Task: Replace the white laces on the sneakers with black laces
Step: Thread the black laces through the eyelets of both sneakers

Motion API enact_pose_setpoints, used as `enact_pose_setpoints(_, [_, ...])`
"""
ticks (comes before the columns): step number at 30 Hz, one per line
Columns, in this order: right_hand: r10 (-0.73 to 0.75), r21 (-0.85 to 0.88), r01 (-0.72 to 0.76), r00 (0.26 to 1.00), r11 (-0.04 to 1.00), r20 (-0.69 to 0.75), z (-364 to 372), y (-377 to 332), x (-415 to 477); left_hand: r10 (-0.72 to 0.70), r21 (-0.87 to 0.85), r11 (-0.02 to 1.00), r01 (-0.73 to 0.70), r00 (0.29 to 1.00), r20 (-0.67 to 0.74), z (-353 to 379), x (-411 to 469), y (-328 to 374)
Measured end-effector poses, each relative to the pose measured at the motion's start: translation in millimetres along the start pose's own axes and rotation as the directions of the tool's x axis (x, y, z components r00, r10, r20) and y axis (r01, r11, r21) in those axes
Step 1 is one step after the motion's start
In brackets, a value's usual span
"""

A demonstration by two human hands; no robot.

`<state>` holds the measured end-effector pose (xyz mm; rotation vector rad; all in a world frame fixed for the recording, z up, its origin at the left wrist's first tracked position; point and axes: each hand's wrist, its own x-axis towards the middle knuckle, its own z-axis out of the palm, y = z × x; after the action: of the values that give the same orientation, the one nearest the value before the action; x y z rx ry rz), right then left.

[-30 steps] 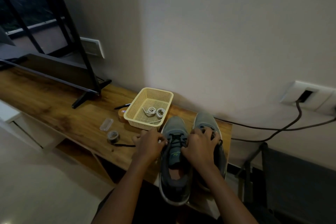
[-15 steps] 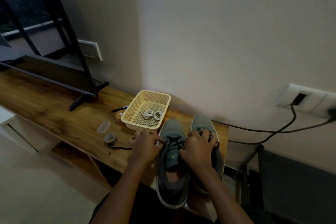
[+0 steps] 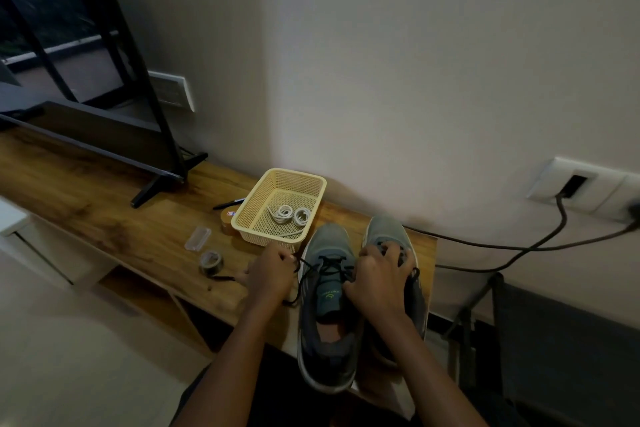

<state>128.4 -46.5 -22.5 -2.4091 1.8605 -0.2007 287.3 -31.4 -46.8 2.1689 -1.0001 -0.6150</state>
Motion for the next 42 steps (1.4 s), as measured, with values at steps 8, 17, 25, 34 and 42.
enact_pose_setpoints(8, [-0.001, 0.010, 0.001, 1.000, 1.000, 0.013, -0.2, -0.7, 1.6, 0.192, 0.129, 0.972, -0.195, 0.981, 0.036, -2.0, 6.9, -7.9])
enact_pose_setpoints(17, [-0.008, 0.019, 0.008, 1.000, 1.000, 0.014, -0.8, -0.9, 1.1, 0.236, 0.333, 0.899, -0.285, 0.955, 0.181, 3.1, -9.1, 6.3])
enact_pose_setpoints(25, [-0.018, 0.014, 0.017, 1.000, 1.000, 0.022, -1.1, 0.2, 0.5, -0.023, -0.156, 0.988, -0.001, 0.988, -0.151, -1.3, 3.6, 2.6])
enact_pose_setpoints(34, [-0.009, 0.029, 0.007, 0.999, 1.000, 0.043, 2.3, -0.1, 3.0, 0.056, -0.179, 0.979, -0.096, 0.975, -0.216, -9.7, 5.4, -2.6])
enact_pose_setpoints(42, [-0.013, 0.017, 0.012, 0.999, 1.000, 0.034, 4.6, 0.1, 4.2, 0.259, 0.298, 0.904, -0.306, 0.948, 0.186, 5.9, -4.3, 5.3])
